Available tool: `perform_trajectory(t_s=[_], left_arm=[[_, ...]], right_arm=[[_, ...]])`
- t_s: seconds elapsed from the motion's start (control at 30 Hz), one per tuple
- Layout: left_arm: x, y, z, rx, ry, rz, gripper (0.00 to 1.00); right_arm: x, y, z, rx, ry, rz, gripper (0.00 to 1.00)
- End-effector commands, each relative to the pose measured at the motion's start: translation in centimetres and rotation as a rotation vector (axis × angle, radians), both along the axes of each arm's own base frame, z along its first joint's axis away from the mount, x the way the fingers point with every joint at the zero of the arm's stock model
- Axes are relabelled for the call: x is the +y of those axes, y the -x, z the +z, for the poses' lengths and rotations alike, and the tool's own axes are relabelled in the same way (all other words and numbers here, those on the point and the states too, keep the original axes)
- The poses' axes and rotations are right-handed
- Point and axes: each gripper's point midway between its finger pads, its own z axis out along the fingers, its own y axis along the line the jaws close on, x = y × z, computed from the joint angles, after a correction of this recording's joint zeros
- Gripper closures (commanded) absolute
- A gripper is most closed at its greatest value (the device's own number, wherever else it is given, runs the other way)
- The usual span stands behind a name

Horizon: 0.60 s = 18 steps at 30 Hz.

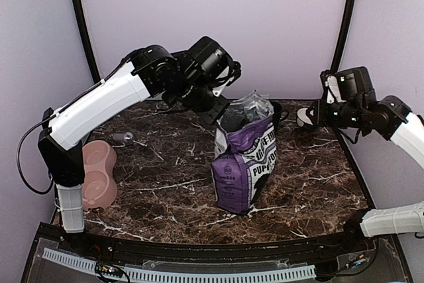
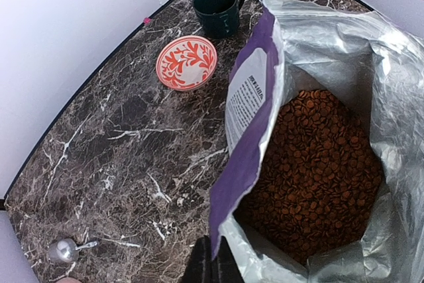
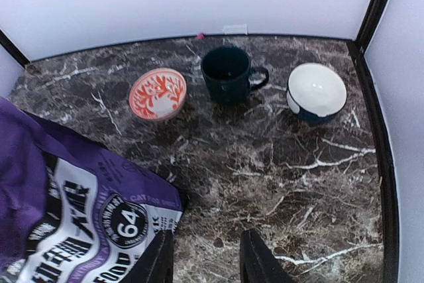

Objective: Serve the pet food
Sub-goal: Open the seal of the pet food bag.

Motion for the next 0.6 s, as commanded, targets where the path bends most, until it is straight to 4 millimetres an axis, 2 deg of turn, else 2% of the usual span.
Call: perform_trajectory(t_s=[0.0,0.17,0.37,0.4,0.57], left_arm=[[4.5,-1.5,8.1,-0.175,0.11,0.062,1.0],[4.8,-1.6,7.8,-0.17,0.103,0.052,1.0],[4.6,-1.4,6.1,-0.124,0.099,0.056,0.98],[4.6,-1.3,6.0,-0.113,0.102,0.06,0.95],[4.9,-0.2,6.3,-0.05,0.14,0.071,0.63]], right_arm=[[0.5,-0.2,-4.4,0.109,0.011,0.01,0.65],[1.1,-0.6,-6.5,0.151,0.013,0.026,0.65],[1.4,-1.4,-7.5,0.163,0.012,0.034,0.64],[1.5,-1.5,-7.6,0.166,0.012,0.037,0.64],[2.3,-2.4,-7.9,0.167,0.008,0.057,0.64]])
